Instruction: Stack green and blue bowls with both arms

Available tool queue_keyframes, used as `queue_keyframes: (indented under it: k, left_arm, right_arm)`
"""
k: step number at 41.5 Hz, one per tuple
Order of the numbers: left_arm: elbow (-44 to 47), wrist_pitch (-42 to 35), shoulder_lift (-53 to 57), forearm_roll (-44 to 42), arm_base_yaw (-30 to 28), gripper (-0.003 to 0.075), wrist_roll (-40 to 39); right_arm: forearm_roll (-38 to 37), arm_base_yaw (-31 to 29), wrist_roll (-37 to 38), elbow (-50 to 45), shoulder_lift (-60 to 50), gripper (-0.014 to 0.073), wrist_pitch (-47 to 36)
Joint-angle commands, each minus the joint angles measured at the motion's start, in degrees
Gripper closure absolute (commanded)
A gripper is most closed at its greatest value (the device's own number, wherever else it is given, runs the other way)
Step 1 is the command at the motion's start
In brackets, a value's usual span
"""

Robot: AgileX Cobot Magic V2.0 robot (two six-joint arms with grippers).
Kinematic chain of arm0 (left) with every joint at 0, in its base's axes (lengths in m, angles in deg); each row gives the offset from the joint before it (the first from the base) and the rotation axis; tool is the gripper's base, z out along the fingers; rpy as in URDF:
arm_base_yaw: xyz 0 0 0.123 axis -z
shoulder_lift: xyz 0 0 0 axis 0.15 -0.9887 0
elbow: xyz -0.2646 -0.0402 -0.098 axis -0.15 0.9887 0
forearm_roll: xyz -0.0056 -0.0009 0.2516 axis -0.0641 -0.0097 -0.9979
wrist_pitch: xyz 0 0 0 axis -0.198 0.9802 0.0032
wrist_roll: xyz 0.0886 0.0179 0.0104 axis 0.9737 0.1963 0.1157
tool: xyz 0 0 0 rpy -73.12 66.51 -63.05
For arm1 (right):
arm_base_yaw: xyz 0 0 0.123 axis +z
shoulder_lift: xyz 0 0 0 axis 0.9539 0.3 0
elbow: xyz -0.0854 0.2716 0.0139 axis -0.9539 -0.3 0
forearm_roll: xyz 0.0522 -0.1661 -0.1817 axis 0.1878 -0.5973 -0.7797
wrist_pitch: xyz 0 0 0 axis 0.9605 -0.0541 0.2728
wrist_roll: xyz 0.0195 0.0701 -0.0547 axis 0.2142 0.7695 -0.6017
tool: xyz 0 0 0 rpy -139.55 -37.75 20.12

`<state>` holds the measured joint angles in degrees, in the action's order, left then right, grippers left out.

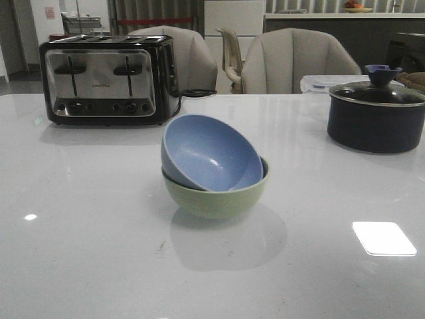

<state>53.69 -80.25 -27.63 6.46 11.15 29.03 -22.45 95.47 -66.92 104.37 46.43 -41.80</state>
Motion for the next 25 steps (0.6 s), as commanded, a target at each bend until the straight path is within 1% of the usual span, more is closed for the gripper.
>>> queue_keyframes:
  k: [1, 13, 17, 20, 23, 25]
  left_arm:
    - [1.2, -5.2, 1.2, 0.4, -0.1, 0.0619, -0.2]
    - [1.2, -5.2, 1.2, 0.4, -0.1, 0.0619, -0.2]
    - [1.2, -5.1, 1.2, 0.4, -0.1, 0.0619, -0.2]
    - [1.2, -5.1, 1.2, 0.4, -0.1, 0.0619, -0.2]
    - [1.2, -5.1, 1.2, 0.4, -0.1, 0.0619, -0.2]
    - [1.2, -5.1, 1.2, 0.4, -0.1, 0.0619, -0.2]
  right_arm:
    - [0.2, -0.2, -0.4, 1.4, -0.2, 0.0554, -3.7]
    - [0.2, -0.2, -0.4, 1.4, -0.2, 0.0554, -3.7]
    - [-0.5, -0.5, -0.4, 0.2, -2.2, 0.0554, -5.6]
    - [-1.8, -2.7, -0.5, -2.1, -6.0, 0.0554, -8.3]
    - [-1.8, -6.5, -0.5, -5.8, -10.7, 0.0554, -12.5]
    - [-1.8, -9.9, -0.4, -9.2, -14.4, 0.0554, -16.9]
